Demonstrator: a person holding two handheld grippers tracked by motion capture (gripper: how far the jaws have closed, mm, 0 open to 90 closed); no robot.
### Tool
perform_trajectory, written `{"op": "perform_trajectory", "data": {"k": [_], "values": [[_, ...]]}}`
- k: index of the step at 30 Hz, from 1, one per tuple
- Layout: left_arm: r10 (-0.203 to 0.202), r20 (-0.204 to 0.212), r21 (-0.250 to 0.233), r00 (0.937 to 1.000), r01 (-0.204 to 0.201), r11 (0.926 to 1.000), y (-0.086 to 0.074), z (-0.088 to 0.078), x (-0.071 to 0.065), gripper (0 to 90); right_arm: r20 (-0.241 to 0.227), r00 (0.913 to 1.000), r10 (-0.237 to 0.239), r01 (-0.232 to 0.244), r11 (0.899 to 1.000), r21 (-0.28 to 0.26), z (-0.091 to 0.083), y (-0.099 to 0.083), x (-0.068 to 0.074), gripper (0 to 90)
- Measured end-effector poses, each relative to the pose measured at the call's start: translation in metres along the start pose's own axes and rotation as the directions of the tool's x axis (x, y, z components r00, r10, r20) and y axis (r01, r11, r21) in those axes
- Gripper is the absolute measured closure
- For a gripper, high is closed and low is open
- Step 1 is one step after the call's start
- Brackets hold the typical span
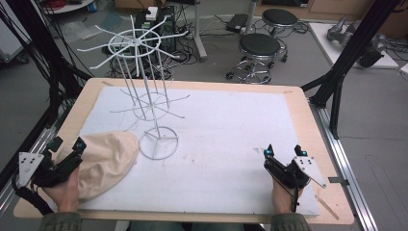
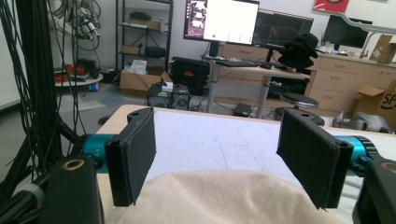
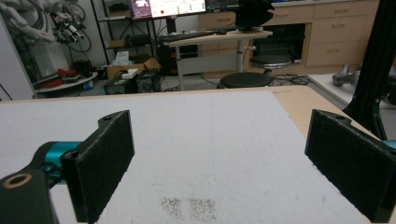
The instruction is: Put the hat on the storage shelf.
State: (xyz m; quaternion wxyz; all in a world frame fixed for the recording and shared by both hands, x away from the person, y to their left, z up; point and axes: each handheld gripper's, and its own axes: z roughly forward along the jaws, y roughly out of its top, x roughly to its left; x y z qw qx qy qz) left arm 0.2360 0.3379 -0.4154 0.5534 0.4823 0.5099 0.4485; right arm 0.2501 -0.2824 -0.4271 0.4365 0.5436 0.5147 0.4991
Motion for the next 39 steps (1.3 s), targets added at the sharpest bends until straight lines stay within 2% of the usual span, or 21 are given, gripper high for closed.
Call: {"op": "perform_trajectory", "data": {"k": [23, 30, 39], "values": [[-0.023, 0.012, 0.000, 0.9997, 0.023, 0.9997, 0.001, 0.000, 0.001, 28.2, 0.000, 0.9998, 0.020, -0.020, 1.000, 0.010, 0.000, -0.001, -0.001, 7.0], [-0.043, 0.050, 0.007, 0.9979, 0.042, 0.9991, 0.003, 0.002, -0.004, 28.2, -0.004, 0.9999, 0.014, -0.014, 1.000, 0.018, 0.002, -0.001, -0.002, 7.0], [-0.050, 0.083, 0.024, 0.9953, 0.048, 0.9986, 0.008, 0.004, -0.010, 28.2, -0.009, 0.9998, 0.019, -0.019, 1.000, 0.023, 0.003, -0.001, -0.002, 7.0]]}}
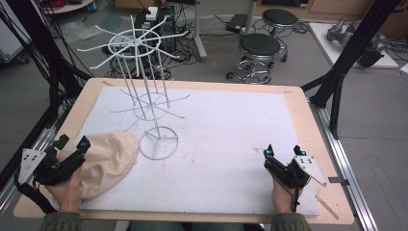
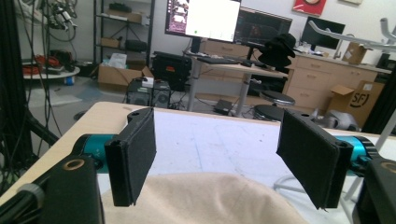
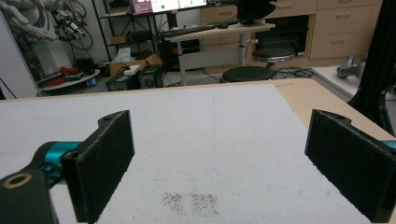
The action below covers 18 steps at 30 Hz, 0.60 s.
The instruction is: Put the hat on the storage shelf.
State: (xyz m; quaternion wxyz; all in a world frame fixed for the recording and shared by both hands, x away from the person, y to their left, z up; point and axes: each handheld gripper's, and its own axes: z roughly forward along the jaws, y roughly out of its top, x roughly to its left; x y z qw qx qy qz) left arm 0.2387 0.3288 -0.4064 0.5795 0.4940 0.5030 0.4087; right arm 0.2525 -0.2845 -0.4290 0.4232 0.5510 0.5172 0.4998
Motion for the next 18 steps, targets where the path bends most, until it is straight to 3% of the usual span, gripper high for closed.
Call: {"op": "perform_trajectory", "data": {"k": [3, 7, 9, 11, 18], "values": [[-0.005, 0.021, 0.019, 0.9998, 0.005, 0.9998, 0.000, 0.002, -0.002, 28.2, -0.002, 1.0000, 0.004, -0.004, 1.000, 0.002, 0.000, 0.000, 0.000, 7.0], [-0.028, 0.088, 0.076, 0.9957, 0.022, 0.9968, 0.001, 0.008, -0.005, 28.1, -0.003, 1.0000, 0.006, -0.006, 1.000, 0.005, 0.000, 0.000, 0.000, 7.0], [-0.031, 0.102, 0.089, 0.9943, 0.022, 0.9958, 0.001, 0.010, -0.005, 28.1, -0.005, 1.0000, -0.002, 0.002, 1.000, 0.007, 0.001, 0.000, 0.000, 7.0], [-0.024, 0.123, 0.128, 0.9921, 0.008, 0.9918, 0.001, 0.013, -0.009, 28.3, -0.006, 1.0000, -0.002, 0.002, 1.000, 0.007, 0.001, 0.000, 0.000, 7.0], [-0.021, 0.180, 0.189, 0.9835, -0.014, 0.9819, 0.000, 0.019, -0.014, 31.2, -0.007, 1.0000, -0.004, 0.004, 1.000, 0.007, 0.001, -0.001, -0.001, 7.0]]}}
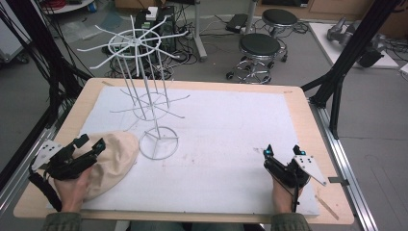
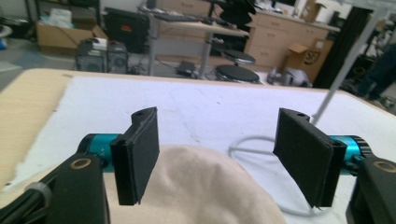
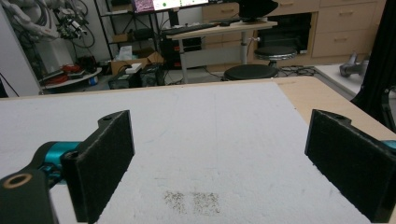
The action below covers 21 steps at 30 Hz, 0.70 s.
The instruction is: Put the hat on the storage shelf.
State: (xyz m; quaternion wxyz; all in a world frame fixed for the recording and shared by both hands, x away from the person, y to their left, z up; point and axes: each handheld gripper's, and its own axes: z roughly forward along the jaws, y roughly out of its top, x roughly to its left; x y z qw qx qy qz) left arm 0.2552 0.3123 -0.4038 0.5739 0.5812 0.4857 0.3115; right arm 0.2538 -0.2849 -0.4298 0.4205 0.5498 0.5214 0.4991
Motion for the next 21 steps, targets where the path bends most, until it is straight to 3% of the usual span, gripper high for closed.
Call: {"op": "perform_trajectory", "data": {"k": [9, 15, 16, 17, 18, 19, 21], "values": [[0.040, 0.031, 0.097, 0.9987, -0.043, 0.9943, -0.001, 0.009, -0.007, 31.1, -0.004, 1.0000, 0.006, -0.006, 1.000, 0.003, 0.000, 0.000, 0.001, 7.0], [0.027, 0.053, 0.144, 0.9983, -0.034, 0.9890, -0.002, 0.014, -0.009, 31.0, -0.007, 0.9999, -0.010, 0.010, 1.000, 0.004, 0.001, 0.000, 0.001, 7.0], [0.030, 0.057, 0.159, 0.9979, -0.038, 0.9866, -0.002, 0.015, -0.009, 31.0, -0.007, 0.9999, -0.010, 0.010, 1.000, 0.004, 0.001, 0.000, 0.001, 7.0], [0.040, 0.067, 0.195, 0.9969, -0.052, 0.9793, -0.003, 0.017, -0.008, 30.7, -0.008, 1.0000, -0.006, 0.006, 1.000, 0.007, 0.000, 0.000, 0.001, 7.0], [0.040, 0.067, 0.195, 0.9969, -0.052, 0.9793, -0.003, 0.017, -0.008, 30.6, -0.008, 1.0000, -0.006, 0.006, 1.000, 0.007, 0.000, 0.000, 0.001, 7.0], [0.040, 0.080, 0.223, 0.9960, -0.057, 0.9732, -0.004, 0.019, -0.008, 30.7, -0.009, 0.9999, -0.005, 0.005, 1.000, 0.007, 0.001, 0.000, 0.001, 7.0], [0.046, 0.085, 0.235, 0.9954, -0.064, 0.9699, -0.004, 0.020, -0.008, 30.6, -0.012, 0.9999, -0.010, 0.010, 1.000, 0.005, 0.001, 0.000, 0.001, 7.0]]}}
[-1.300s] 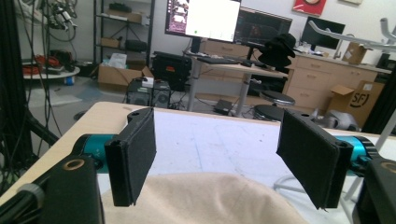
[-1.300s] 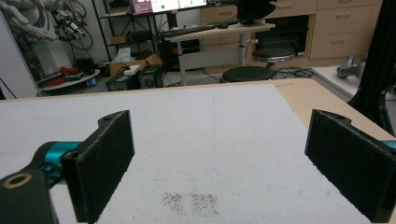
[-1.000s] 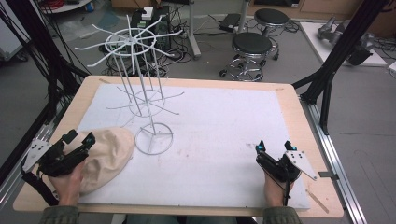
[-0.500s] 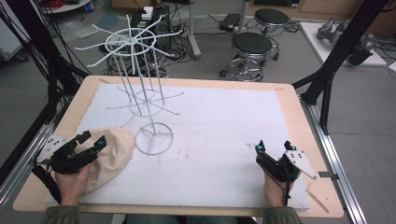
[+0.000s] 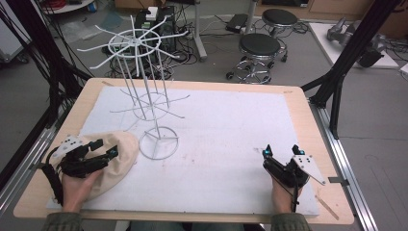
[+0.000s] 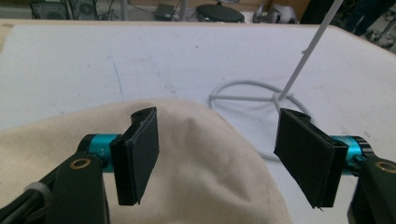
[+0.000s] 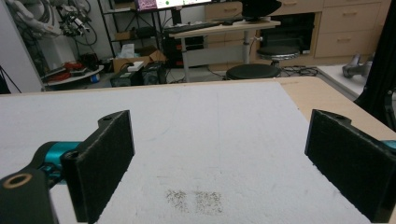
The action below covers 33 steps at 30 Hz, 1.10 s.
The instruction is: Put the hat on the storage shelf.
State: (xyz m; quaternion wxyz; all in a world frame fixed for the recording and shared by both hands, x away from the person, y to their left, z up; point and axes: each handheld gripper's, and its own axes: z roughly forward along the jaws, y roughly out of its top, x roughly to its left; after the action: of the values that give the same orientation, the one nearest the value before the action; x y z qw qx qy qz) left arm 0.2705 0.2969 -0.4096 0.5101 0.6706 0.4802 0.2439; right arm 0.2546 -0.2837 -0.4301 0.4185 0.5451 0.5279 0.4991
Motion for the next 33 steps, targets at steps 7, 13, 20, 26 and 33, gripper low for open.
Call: {"op": "perform_trajectory", "data": {"k": [7, 13, 20, 26, 33], "values": [[0.022, 0.009, 0.072, 0.9997, -0.023, 0.9971, 0.000, 0.005, -0.003, 30.3, 0.000, 1.0000, 0.001, -0.001, 1.000, 0.003, 0.000, 0.000, 0.000, 7.0], [0.035, 0.030, 0.120, 0.9989, -0.039, 0.9920, 0.002, 0.008, -0.008, 31.7, -0.001, 1.0000, -0.001, 0.001, 1.000, 0.004, 0.000, 0.000, 0.000, 7.0], [0.039, 0.049, 0.193, 0.9980, -0.048, 0.9800, 0.002, 0.014, -0.012, 32.2, -0.007, 1.0000, 0.000, 0.000, 1.000, 0.004, 0.000, 0.000, 0.000, 7.0], [0.043, 0.069, 0.261, 0.9966, -0.060, 0.9635, -0.001, 0.019, -0.011, 31.8, -0.007, 1.0000, 0.000, 0.000, 1.000, 0.003, 0.000, 0.000, 0.000, 7.0], [0.028, 0.088, 0.333, 0.9957, -0.056, 0.9411, -0.004, 0.024, -0.011, 31.7, -0.018, 0.9998, 0.002, -0.002, 1.000, -0.011, 0.000, 0.000, 0.000, 7.0]]}}
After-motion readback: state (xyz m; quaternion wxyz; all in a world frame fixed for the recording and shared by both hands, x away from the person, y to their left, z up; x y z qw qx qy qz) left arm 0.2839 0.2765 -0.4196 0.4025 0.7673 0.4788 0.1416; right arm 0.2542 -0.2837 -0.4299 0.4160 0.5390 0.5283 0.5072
